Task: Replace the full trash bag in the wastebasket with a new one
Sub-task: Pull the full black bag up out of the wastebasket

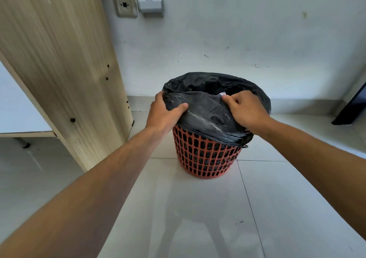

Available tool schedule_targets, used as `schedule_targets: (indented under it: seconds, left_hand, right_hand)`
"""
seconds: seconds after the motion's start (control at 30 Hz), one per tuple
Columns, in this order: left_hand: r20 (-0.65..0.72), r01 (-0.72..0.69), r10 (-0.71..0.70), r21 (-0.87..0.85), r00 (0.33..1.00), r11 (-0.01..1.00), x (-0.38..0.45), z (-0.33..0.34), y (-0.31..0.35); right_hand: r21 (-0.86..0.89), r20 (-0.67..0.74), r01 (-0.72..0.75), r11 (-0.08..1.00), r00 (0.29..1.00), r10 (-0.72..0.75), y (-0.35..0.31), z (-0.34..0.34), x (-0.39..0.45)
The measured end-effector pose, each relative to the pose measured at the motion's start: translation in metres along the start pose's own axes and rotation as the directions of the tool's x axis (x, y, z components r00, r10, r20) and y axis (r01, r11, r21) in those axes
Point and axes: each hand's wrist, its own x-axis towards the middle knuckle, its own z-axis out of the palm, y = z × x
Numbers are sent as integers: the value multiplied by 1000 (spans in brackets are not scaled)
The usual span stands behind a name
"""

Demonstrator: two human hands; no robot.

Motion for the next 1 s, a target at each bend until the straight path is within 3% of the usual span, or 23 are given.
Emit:
schedule_targets:
  seconds: [0.1, 0.17, 0.23, 0.33, 0.5, 0.7, 0.77, 0.83, 0.93, 1.0]
  left_hand:
    - [-9, -39, 40, 63, 999, 997, 2, 2, -4]
    - [-50, -41, 45, 93, 998, 995, 5, 3, -4]
    - [-84, -35, 43, 94, 996, 995, 7, 4, -2]
    - [-104, -31, 40, 86, 994, 996, 6, 5, 1]
    - [-106, -59, 65, 58, 992, 997, 3, -1, 6]
    - [-108, -23, 24, 10, 994, 1000, -1, -4, 6]
    - [-113, -4, 1, -28, 994, 1000, -1, -5, 6]
    - [-110, 31, -38, -61, 993, 998, 1, -5, 7]
    - [-90, 86, -96, -107, 991, 990, 2, -6, 7]
    - [-81, 45, -48, -34, 996, 998, 0, -5, 8]
  right_hand:
    - [36, 51, 221, 975, 973, -223, 2, -5, -12]
    - [-18, 162, 410, 912, 901, -402, 6, -8, -29]
    - [-89, 183, 549, 831, 829, -528, 16, -7, -36]
    - [-115, 88, 612, 782, 791, -606, 27, -3, -38]
    - [-161, -15, 573, 804, 813, -583, 24, 6, -40]
    - [-153, -97, 400, 904, 904, -416, 11, 12, -39]
    - [-76, -92, 263, 962, 959, -270, 3, 6, -30]
    - [38, -72, 22, 999, 997, -20, -4, -4, -14]
    - [172, 0, -255, 951, 966, 259, -3, -8, 2]
    - [219, 10, -267, 939, 962, 271, -3, -6, 0]
